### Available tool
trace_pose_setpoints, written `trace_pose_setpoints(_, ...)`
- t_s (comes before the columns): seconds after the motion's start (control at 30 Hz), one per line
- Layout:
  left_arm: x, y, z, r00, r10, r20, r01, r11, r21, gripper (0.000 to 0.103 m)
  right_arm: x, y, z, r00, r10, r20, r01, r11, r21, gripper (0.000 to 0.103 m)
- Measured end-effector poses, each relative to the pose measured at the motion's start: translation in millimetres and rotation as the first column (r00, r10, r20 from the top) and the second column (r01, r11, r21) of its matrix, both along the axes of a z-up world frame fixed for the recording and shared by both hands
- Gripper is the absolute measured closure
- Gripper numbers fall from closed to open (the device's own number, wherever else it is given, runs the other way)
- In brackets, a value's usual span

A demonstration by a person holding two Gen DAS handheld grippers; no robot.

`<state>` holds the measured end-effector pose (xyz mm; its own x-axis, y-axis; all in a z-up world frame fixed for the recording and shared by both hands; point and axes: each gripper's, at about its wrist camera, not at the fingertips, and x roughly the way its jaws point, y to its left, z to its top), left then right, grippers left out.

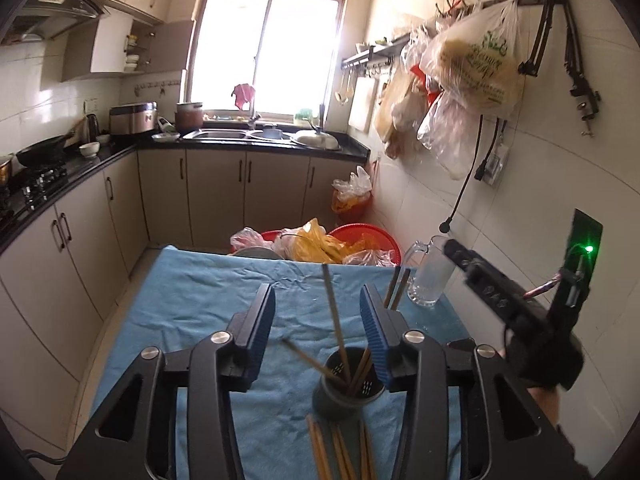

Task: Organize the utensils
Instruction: 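Lower the right gripper and grasp a third wooden chopstick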

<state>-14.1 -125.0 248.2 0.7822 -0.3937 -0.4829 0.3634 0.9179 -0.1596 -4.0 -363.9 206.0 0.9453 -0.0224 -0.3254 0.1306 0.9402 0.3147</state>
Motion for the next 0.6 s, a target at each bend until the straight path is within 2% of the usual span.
trace_pose_setpoints(0.1, -19.8, 14.9, -6.8, 1.0, 0.015, -0.007, -0.015, 1.0, -0.008, 0.052, -27.6, 1.3, -7.1, 0.999, 0.007, -0.034, -0.008, 1.0, -0.013, 0.047)
trace_pose_setpoints(0.2, -32.9, 24.9, -28.0, 0.999, 0.015, -0.052, -0.015, 1.0, 0.002, 0.05, -51.3, 6.0, -34.8, 0.991, 0.035, -0.126, -0.036, 0.999, -0.004, 0.045)
trace_pose_setpoints(0.33, -32.7, 25.1, -76.8, 0.985, 0.013, -0.174, -0.007, 0.999, 0.039, 0.05, -71.4, 23.9, -92.1, 0.948, 0.142, -0.287, -0.138, 0.99, 0.034, 0.045)
trace_pose_setpoints(0.4, -29.8, 18.7, -106.1, 0.973, 0.0, -0.231, 0.017, 0.997, 0.071, 0.05, -78.0, 38.5, -120.7, 0.908, 0.211, -0.361, -0.206, 0.977, 0.052, 0.046)
trace_pose_setpoints(0.43, -28.4, 13.7, -121.3, 0.967, -0.009, -0.256, 0.034, 0.995, 0.091, 0.05, -79.7, 43.3, -129.7, 0.894, 0.237, -0.381, -0.229, 0.971, 0.065, 0.048)
trace_pose_setpoints(0.5, -22.2, 1.9, -152.1, 0.947, -0.038, -0.318, 0.086, 0.987, 0.135, 0.053, -83.2, 55.7, -153.6, 0.853, 0.291, -0.434, -0.278, 0.956, 0.096, 0.069)
trace_pose_setpoints(0.53, -20.2, -4.0, -167.2, 0.936, -0.049, -0.347, 0.109, 0.982, 0.155, 0.057, -84.6, 61.9, -162.8, 0.834, 0.309, -0.457, -0.296, 0.95, 0.101, 0.073)
trace_pose_setpoints(0.6, -17.1, -13.4, -192.8, 0.911, -0.068, -0.406, 0.151, 0.973, 0.177, 0.07, -88.3, 70.9, -173.5, 0.817, 0.325, -0.475, -0.318, 0.943, 0.098, 0.075)
